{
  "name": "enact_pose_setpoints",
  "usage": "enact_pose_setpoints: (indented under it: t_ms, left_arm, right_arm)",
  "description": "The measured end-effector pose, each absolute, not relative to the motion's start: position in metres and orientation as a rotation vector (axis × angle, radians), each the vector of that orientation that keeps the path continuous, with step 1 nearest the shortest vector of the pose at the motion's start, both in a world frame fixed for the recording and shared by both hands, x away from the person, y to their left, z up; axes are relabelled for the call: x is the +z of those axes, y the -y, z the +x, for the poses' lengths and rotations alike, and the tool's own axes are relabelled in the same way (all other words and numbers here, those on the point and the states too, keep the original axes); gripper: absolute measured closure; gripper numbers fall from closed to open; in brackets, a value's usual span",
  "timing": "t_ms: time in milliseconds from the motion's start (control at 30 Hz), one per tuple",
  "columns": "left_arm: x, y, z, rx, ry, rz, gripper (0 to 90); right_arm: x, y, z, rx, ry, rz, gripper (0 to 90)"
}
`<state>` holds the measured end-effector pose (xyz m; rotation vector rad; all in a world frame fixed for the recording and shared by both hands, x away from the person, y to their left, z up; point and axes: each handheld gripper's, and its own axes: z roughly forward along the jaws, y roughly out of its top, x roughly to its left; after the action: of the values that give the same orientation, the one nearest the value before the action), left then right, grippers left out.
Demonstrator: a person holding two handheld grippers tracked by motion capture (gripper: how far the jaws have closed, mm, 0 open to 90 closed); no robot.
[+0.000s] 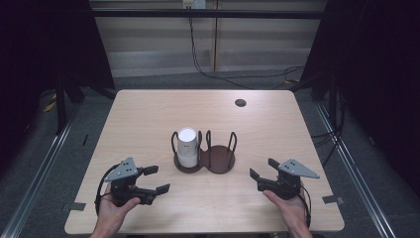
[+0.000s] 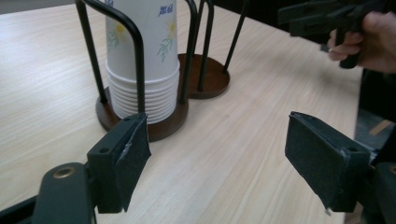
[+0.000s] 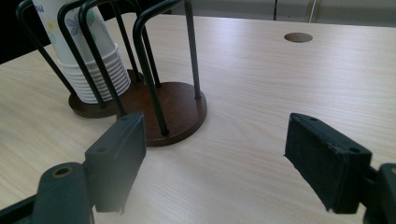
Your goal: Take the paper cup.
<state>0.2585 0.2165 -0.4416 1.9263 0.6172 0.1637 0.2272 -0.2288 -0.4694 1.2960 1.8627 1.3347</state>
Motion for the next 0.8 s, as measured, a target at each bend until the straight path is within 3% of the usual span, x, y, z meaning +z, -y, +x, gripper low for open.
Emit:
enact_pose_setpoints:
  t_ms: [67,367,500,800]
  left_arm:
    - [-0.441,-0.216,0.258,0.154,-0.601,1.919,16.0]
    - [-0.433,-0.215,0.26,0.171,-0.591,1.923,16.4]
    - [-0.428,-0.212,0.262,0.165,-0.58,1.925,24.4]
    - [-0.409,-0.214,0.272,0.145,-0.558,1.914,26.6]
  right_arm:
    - [-0.469,0.229,0.227,1.347,-1.857,1.3,22.8]
    - [-0.466,0.23,0.223,1.396,-1.868,1.294,23.8]
    - [-0.465,0.228,0.218,1.4,-1.889,1.281,24.1]
    - [-0.464,0.222,0.218,1.392,-1.924,1.268,25.0]
